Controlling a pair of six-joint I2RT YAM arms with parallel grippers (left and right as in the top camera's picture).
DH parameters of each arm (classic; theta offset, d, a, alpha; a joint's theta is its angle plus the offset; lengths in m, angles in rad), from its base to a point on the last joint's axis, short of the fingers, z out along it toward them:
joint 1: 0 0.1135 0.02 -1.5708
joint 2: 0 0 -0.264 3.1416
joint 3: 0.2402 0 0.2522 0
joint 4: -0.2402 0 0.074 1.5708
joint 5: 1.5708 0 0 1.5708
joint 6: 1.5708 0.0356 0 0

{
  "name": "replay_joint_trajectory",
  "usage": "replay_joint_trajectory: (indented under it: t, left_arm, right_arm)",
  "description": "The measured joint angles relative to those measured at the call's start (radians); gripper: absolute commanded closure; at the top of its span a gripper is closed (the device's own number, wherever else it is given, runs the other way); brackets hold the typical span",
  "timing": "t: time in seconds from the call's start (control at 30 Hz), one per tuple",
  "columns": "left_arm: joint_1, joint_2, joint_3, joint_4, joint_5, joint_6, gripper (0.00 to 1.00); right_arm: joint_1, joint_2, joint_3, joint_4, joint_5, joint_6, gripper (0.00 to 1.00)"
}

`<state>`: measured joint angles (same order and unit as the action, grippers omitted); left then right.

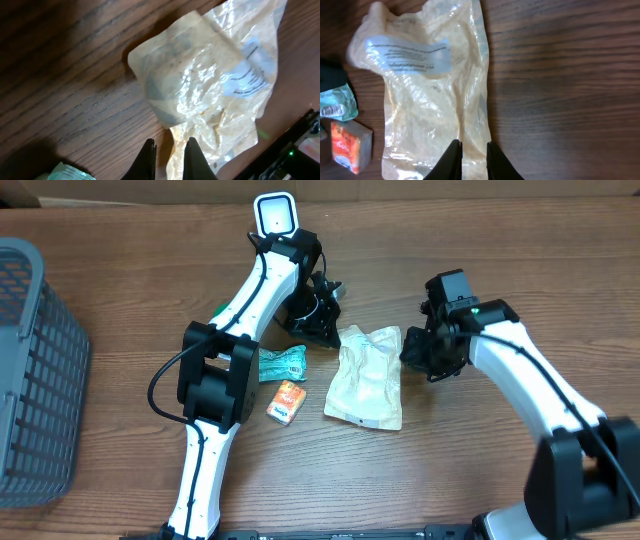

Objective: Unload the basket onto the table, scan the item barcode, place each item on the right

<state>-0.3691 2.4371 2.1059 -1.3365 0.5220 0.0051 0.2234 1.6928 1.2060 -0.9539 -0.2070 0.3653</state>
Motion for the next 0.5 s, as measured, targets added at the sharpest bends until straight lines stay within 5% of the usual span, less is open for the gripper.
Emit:
replay_joint_trajectory:
  t: [0.27, 0.5]
  left_arm:
    - [-0.037, -0.01, 0.064, -0.037, 0.001, -0.026, 0.96]
    - [-0.112, -0.01, -0.006, 0.077, -0.003, -0.068, 0.96]
  right_arm:
    - [-0.093, 0.122, -0.004, 0.103, -0.235, -0.078, 0.85]
    - [-0.097, 0.179, -0.006, 0.127, -0.318, -0.117, 0.79]
